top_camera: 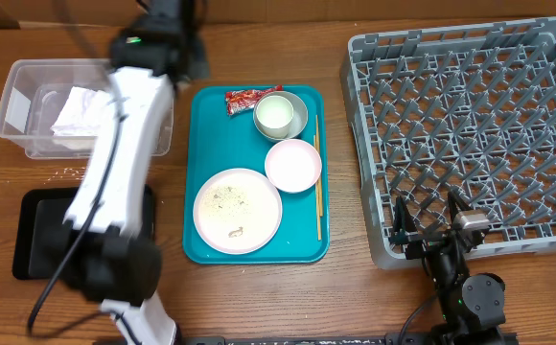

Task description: Sort waste into correct bins and load items into the dishwasher

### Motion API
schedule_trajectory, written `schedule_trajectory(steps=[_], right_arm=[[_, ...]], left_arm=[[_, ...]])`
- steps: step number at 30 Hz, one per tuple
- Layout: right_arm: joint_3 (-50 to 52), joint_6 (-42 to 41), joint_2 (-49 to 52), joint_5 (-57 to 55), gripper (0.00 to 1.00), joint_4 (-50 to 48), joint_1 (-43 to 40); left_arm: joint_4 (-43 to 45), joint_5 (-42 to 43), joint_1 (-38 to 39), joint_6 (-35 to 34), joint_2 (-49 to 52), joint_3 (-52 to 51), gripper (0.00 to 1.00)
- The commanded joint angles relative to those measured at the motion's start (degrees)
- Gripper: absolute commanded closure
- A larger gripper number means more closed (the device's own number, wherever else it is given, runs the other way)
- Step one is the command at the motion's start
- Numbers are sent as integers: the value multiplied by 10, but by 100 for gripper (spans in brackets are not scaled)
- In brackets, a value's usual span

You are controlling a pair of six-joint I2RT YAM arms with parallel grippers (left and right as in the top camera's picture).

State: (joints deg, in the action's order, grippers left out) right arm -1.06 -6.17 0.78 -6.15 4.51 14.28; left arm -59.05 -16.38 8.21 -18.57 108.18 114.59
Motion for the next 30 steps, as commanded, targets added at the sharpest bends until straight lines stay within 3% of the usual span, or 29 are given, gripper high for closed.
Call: schedule_trajectory(steps=[1,5,11,12,14,16,22,27,30], right_arm=[[6,2,-6,2,0,-3,-2],[6,2,-6,2,0,-3,-2],[6,2,-6,2,0,-3,-2],[6,2,-6,2,0,-3,-2],[6,2,-6,2,0,-3,-2],[6,2,-6,2,0,-3,-2],[6,2,-6,2,0,-3,-2],[6,2,-6,2,0,-3,-2],[6,2,-6,2,0,-3,-2]], left_arm=[[11,-46,-43,-70,-19,4,96],[8,-39,-97,-155,-6,2,96],[39,2,-161,-172,51,-2,95],[48,4,-167,-172,62,-2,91],[56,15,-179,-172,84,-2,70],[52,43,-185,-170,96,-2,60],[56,163,-186,-99,84,4,55],[67,311,-169,11,61,5,55],[83,350,-136,75,60,5,36]])
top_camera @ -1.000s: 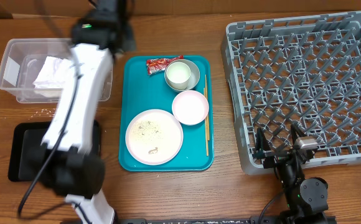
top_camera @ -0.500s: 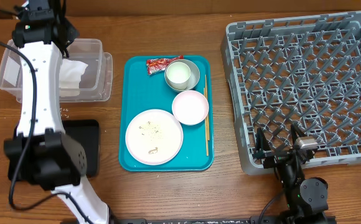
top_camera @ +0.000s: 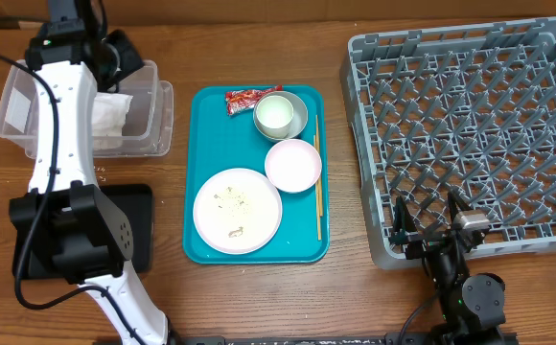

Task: Sort waste into correct bins and load items into the dishwasher
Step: 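Lower the left gripper onto the red snack wrapper and grasp it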

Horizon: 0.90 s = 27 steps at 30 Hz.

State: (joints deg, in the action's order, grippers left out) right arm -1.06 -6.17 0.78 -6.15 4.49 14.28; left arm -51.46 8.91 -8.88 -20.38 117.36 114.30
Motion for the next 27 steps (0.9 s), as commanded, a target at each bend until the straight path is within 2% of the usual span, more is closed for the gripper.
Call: schedule_trajectory(steps=[1,6,11,14,17,27], right_arm=[[6,2,-6,2,0,-3,-2],[6,2,-6,2,0,-3,-2],[6,2,-6,2,0,-3,-2],[6,2,-6,2,0,-3,-2],[6,2,-6,2,0,-3,-2],[6,2,-6,2,0,-3,-2]], left_arm=[[10,85,51,107,-30,8,32],[15,-13,117,116,-13,7,31],[39,-71,161,116,31,7,29],[57,-74,172,100,64,7,29],[71,-66,178,44,96,7,30],[98,-45,210,54,192,7,27]])
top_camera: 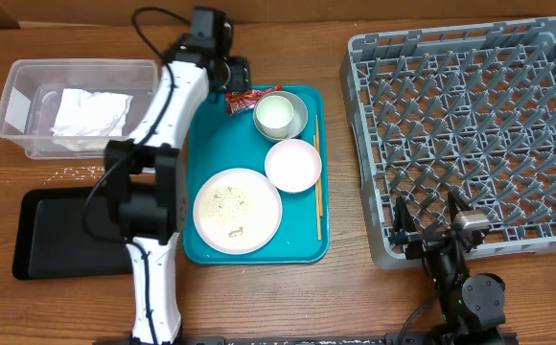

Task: Sort waste into correct bins and load items into the dishwasher
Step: 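Lower the left gripper onto the red snack wrapper and grasp it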

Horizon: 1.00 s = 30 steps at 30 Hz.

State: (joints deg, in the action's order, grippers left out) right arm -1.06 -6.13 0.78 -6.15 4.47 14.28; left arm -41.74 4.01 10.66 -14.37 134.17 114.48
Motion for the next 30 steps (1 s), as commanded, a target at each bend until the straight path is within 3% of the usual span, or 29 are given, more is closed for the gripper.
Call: schedule_trajectory(steps=[1,8,13,19,23,30], right_arm=[[6,2,-6,2,0,-3,-2],[6,2,-6,2,0,-3,-2],[6,2,-6,2,0,-3,-2],[6,2,-6,2,0,-3,-2],[6,2,-6,2,0,-3,-2],[6,2,-6,2,0,-3,-2]], left_arm=[[0,5,16,-6,29,5,26],[-27,2,19,-6,50,5,27],[-42,-4,17,-6,50,5,37],[-59,-21,17,-6,50,4,65],[-70,-21,17,-6,50,4,96],[-99,-21,17,-11,39,21,96]])
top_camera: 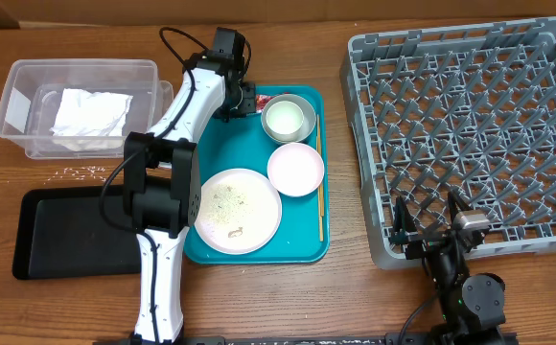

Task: Sort waste into correct bins and load items into the dishwasher
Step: 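Lower the left gripper onto the red snack wrapper and grasp it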

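Note:
A teal tray [201, 144] holds a large white plate with crumbs [238, 210], a small pink dish [294, 169], a metal bowl with a white cup in it [288, 117] and chopsticks [319, 196] along its right side. A red wrapper [252, 102] lies at the tray's top left, mostly covered by my left gripper [243, 101], which is down on it; its fingers are hidden under the wrist. My right gripper [428, 218] rests open at the front edge of the grey dish rack [479, 105].
A clear plastic bin [14, 105] with white crumpled paper [88, 110] stands at the left. In front of it lies a black tray bin [62, 240]. A few crumbs lie on the wood between them. The left arm reaches across the tray's left edge.
My left gripper has come down from just behind the tray's top-left corner onto the red wrapper. The metal bowl sits slightly further right. The right arm has not moved.
My left arm first stretched over the clear bin's right side, with white paper in the bin. Then its gripper was over the bin's far left. After that it was behind the tray's top-left corner, and now it is on the red wrapper.

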### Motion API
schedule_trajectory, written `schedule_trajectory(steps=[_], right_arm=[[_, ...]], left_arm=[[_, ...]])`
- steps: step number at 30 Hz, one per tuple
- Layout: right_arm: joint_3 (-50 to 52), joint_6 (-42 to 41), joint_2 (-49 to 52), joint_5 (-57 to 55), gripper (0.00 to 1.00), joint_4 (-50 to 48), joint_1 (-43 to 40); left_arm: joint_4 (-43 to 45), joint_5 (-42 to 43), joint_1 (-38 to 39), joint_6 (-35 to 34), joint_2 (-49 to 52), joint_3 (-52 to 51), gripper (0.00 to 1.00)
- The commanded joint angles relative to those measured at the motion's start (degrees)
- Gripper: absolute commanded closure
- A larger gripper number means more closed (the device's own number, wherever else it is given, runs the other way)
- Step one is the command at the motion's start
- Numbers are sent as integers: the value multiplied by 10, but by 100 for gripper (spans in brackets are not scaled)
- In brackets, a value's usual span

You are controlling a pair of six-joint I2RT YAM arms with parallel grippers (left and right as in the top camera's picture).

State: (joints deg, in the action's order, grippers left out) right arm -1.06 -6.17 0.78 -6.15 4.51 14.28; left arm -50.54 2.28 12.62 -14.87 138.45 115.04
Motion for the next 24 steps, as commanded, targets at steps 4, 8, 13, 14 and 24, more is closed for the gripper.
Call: schedule_trajectory(steps=[4,8,13,14,24], right_arm=[[6,2,-6,2,0,-3,-2],[6,2,-6,2,0,-3,-2],[6,2,-6,2,0,-3,-2],[6,2,-6,2,0,-3,-2],[6,2,-6,2,0,-3,-2]], left_arm=[[-35,-13,-6,-16,-26,41,96],[-47,-17,-7,-32,-60,47,96],[-77,-18,-7,-74,-81,47,96],[-86,-11,-7,-89,-82,47,96],[-124,93,-6,-262,-48,42,30]])
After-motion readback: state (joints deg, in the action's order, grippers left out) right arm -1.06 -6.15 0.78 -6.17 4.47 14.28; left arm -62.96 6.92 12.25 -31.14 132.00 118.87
